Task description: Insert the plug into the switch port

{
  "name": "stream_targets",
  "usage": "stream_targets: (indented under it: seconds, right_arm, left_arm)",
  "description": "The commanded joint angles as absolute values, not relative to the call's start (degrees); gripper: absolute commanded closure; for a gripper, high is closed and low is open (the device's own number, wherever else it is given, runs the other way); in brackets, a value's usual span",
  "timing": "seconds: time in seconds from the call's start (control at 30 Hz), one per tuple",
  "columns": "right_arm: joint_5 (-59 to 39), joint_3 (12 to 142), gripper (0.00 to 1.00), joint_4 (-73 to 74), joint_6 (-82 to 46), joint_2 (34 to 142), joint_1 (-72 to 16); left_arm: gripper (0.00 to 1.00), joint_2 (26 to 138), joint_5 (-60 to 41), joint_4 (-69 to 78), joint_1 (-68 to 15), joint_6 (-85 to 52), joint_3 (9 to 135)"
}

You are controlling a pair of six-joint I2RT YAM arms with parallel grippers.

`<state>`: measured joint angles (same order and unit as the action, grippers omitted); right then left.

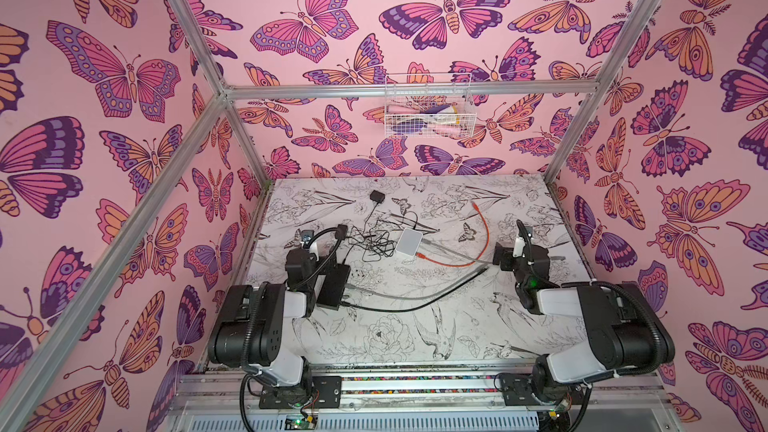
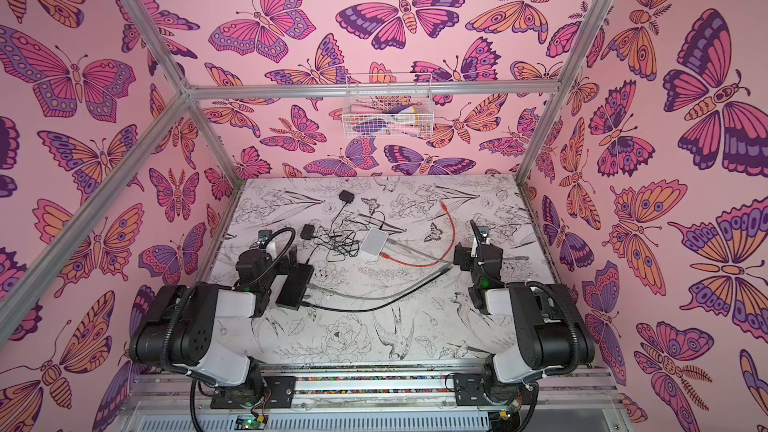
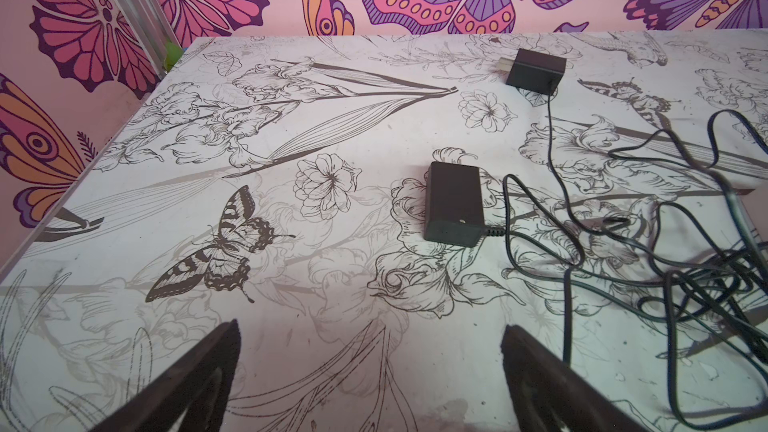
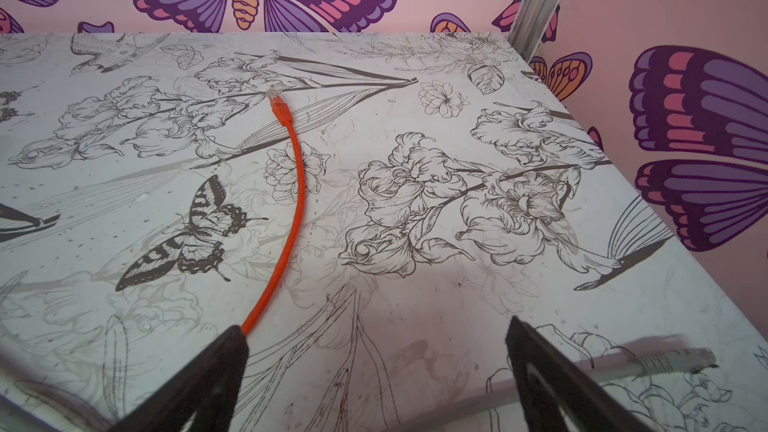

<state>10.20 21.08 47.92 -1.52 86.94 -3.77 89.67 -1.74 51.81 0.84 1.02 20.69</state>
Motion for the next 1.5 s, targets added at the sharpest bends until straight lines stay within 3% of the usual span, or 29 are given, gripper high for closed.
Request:
stream_targets:
  seconds: [0.0, 1.47]
  right_arm:
    - [9.75, 22.33, 0.01, 47.46, -1.85, 86.13, -3.25]
    - [9.76, 22.36, 0.01, 47.39, -1.85, 86.11, -3.27]
  left_arm:
    - [0.01, 88.82, -2.37, 52.55, 0.88, 1.42, 20.96]
    - [0.01, 88.8, -3.08, 52.25, 1.33, 1.2, 21.09]
